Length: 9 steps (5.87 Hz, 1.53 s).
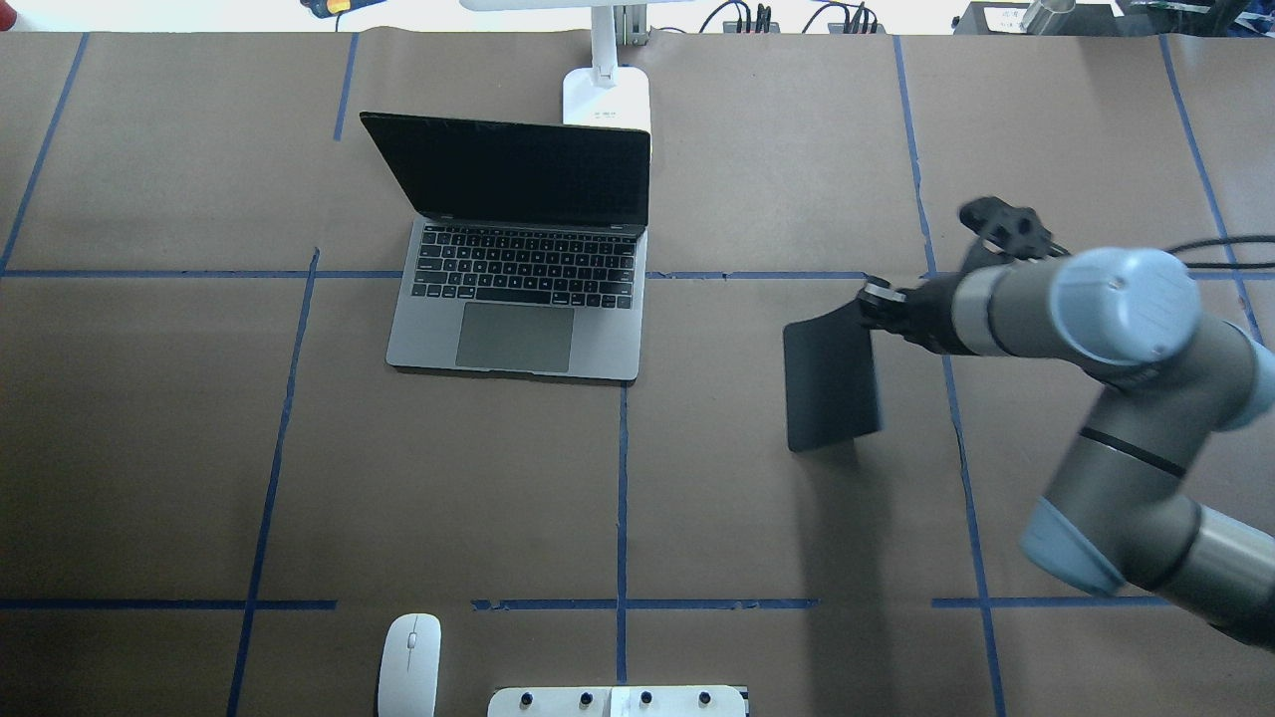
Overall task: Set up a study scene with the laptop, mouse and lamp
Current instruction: 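Carry the mouse pad with the right gripper beside the laptop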
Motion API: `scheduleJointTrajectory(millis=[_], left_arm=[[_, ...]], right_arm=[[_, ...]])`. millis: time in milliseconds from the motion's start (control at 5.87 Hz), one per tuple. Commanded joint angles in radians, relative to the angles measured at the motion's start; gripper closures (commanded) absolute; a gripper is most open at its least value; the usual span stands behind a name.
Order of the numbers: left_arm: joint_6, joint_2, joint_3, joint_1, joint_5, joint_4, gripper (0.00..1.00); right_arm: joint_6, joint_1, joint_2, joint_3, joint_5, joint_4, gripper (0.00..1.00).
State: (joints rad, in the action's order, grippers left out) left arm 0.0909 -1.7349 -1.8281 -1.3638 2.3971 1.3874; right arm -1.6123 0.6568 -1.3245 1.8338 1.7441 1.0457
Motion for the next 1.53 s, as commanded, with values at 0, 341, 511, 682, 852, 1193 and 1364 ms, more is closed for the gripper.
scheduleJointTrajectory(millis=[0,341,511,682,852,1193,1364], left_arm=[[0.000,0.000,0.003,0.000,0.010,0.002,0.00],[0.000,0.005,0.000,0.000,0.010,0.002,0.00],[0.000,0.012,-0.007,0.000,0.011,0.002,0.00],[0.000,0.012,-0.005,0.000,0.011,0.002,0.00],[0.000,0.012,-0.007,0.000,0.011,0.002,0.00],[-0.120,0.002,-0.038,0.005,0.011,0.007,0.00],[-0.223,-0.003,-0.092,0.014,0.010,0.007,0.00]], right_arm=[[-0.001,0.012,0.230,-0.203,-0.005,0.059,1.00],[0.002,0.015,0.316,-0.296,-0.035,0.053,1.00],[0.003,0.015,0.330,-0.316,-0.035,0.054,1.00],[0.006,0.021,0.331,-0.321,-0.037,0.054,0.99],[0.040,0.024,0.329,-0.321,-0.037,0.059,0.25],[0.262,0.114,0.321,-0.320,0.138,0.152,0.00],[0.404,0.191,0.318,-0.308,0.267,0.257,0.00]])
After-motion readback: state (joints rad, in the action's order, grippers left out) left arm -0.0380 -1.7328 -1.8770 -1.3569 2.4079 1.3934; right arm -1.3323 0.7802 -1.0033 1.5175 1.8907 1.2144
